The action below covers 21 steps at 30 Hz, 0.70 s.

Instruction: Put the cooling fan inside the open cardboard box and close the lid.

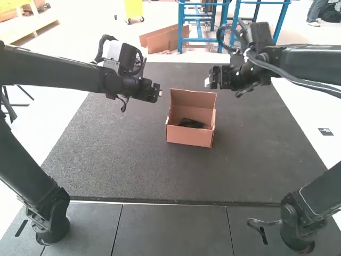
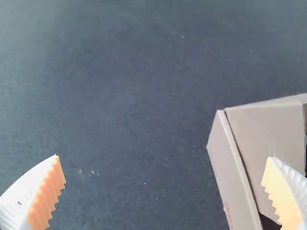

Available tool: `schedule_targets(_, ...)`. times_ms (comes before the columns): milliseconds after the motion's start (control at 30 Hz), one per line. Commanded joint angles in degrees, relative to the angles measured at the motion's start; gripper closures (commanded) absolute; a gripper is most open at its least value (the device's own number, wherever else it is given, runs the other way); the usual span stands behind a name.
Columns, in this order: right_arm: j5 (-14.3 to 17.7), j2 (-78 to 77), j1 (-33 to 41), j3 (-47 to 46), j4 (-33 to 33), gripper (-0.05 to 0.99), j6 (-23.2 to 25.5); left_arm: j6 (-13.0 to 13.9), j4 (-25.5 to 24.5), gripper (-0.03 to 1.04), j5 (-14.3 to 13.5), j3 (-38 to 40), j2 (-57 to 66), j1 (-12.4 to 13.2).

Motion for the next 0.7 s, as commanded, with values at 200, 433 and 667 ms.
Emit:
schedule_targets(200, 1.6, -11.1, -6.5, -1.5, -1.2, 0.01, 1.9, 1.7, 2.4, 0.04, -4.6, 13.0, 6.5, -3.4)
schedule_targets(433, 3.3, -12.6, -10.6, -4.6, -1.2, 0.01, -2.1, 1.9, 2.1, 0.04, -4.6, 22.3, 15.1, -4.1)
schedule_targets(667, 2.2, -12.3, -10.9, -5.3, -1.2, 0.01, -2.2, 1.8, -2.7, 0.04, -2.9, 28.7, 21.4, -5.4)
